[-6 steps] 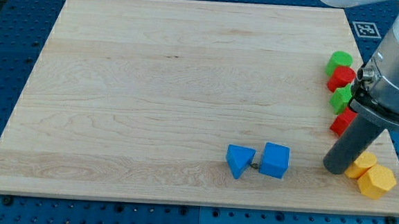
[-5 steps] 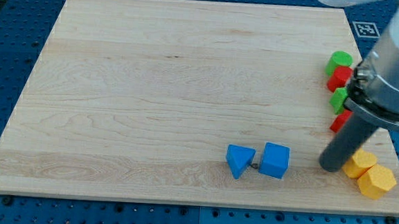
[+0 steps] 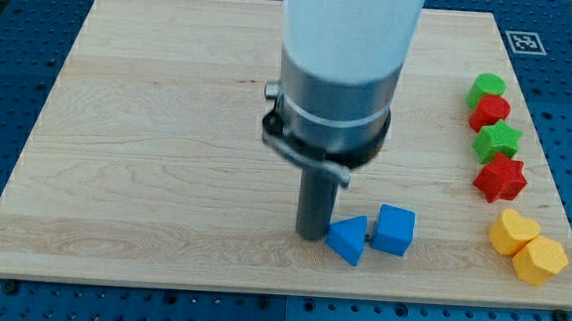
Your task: Move the blue triangle along with the blue cube to the left side of the yellow heart
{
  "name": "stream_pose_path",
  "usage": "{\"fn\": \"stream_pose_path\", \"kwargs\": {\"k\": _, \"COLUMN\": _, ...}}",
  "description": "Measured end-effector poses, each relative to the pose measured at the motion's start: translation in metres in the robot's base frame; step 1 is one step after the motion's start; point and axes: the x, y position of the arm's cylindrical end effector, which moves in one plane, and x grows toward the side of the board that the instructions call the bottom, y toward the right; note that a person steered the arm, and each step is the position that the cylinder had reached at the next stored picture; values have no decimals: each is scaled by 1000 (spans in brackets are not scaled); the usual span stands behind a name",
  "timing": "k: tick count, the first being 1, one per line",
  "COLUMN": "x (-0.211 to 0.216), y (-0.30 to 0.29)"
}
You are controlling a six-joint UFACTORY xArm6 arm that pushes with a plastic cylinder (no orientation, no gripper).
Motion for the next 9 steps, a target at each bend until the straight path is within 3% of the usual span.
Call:
{"fn": "stream_pose_path", "kwargs": {"k": 2, "x": 8, "y": 12}}
{"fn": "stream_pose_path", "kwargs": {"k": 3, "x": 8, "y": 63}}
{"fn": "stream_pose_path", "kwargs": {"k": 5, "x": 8, "y": 90}}
{"fn": "stream_pose_path", "kwargs": {"k": 6, "x": 11, "y": 93}}
{"fn": "stream_pose_path", "kwargs": {"k": 7, "x": 17, "y": 48}}
{"fn": "stream_pose_path", "kwargs": {"k": 8, "x": -7, "y": 19}}
{"fn": "stream_pose_path", "kwargs": {"k": 9, "x": -41, "y": 41}}
